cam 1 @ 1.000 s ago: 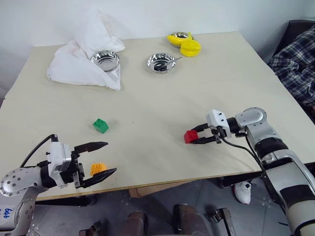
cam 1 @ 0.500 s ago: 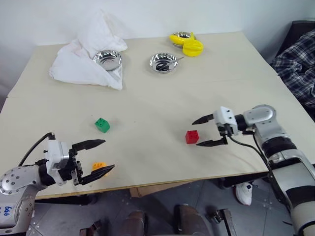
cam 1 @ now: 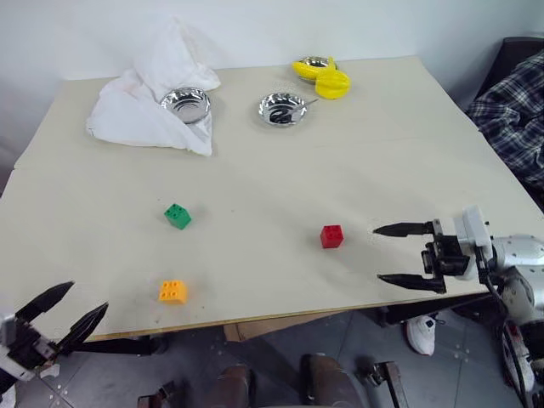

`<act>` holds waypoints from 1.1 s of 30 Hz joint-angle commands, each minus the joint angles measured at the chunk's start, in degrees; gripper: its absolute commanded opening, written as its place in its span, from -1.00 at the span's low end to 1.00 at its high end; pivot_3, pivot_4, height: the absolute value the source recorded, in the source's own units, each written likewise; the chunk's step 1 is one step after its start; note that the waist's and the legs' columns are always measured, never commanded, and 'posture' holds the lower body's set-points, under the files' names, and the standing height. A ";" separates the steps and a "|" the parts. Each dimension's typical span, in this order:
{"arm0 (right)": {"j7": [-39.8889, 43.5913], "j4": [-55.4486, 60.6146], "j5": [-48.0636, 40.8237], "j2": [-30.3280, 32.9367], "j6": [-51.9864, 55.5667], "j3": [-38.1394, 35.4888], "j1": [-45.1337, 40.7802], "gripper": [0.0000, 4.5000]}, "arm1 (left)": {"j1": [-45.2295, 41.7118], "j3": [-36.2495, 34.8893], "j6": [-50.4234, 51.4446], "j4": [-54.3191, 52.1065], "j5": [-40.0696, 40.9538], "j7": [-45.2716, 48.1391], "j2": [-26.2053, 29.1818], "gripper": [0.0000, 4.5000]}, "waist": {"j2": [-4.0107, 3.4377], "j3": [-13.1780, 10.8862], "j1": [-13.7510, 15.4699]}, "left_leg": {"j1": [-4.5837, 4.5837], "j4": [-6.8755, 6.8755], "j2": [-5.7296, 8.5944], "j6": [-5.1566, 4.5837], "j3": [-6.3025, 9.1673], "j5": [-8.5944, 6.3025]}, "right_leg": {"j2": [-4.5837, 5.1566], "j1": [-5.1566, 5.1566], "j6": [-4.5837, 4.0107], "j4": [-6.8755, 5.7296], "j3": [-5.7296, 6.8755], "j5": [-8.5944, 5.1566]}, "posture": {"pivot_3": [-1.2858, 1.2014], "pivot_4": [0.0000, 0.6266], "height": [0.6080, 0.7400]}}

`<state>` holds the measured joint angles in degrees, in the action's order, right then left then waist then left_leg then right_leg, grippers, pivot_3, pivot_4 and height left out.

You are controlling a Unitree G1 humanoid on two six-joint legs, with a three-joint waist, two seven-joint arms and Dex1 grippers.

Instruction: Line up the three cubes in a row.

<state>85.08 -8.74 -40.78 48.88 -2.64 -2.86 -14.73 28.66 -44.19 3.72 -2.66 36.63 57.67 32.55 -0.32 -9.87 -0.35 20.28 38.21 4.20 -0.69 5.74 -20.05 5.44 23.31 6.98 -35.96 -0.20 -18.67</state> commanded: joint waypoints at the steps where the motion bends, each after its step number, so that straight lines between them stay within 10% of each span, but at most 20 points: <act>1: -1.37 3.46 -0.55 -0.80 1.40 -3.37 -0.40 0.98 | -1.04 -1.65 -2.11 0.37 -0.13 -1.32 0.25 1.00 | 0.00 0.00 0.37 | 0.00 0.02 0.00 0.00 0.00 0.00 | 0.01 -0.01 -0.01 0.00 0.00 0.01 | 0.03 -0.52 1.00; 14: -2.73 8.79 1.25 -1.64 7.40 -4.83 0.52 0.98 | -25.33 13.41 15.51 -9.29 0.01 -17.79 6.13 1.00 | 0.07 0.02 1.61 | 0.01 0.01 0.01 0.02 0.07 0.02 | -0.02 0.09 0.03 -0.19 0.04 0.07 | 0.03 -0.52 1.00; 33: -6.97 16.93 1.88 -5.09 12.74 -4.74 0.50 0.98 | -56.92 36.73 13.82 25.82 -17.19 -9.04 7.43 1.00 | 0.13 -0.01 1.67 | 0.12 0.15 0.12 0.03 0.04 0.01 | 0.02 0.36 0.04 -0.53 0.10 0.07 | 0.03 -0.52 1.00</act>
<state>78.43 6.59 -38.39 44.03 10.42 -5.63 -14.42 -27.20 -7.42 18.58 22.91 20.09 48.19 39.65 -0.19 -9.89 1.32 20.40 38.37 4.32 -0.66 5.78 -20.04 5.46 23.68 7.02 -36.51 -0.10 -18.60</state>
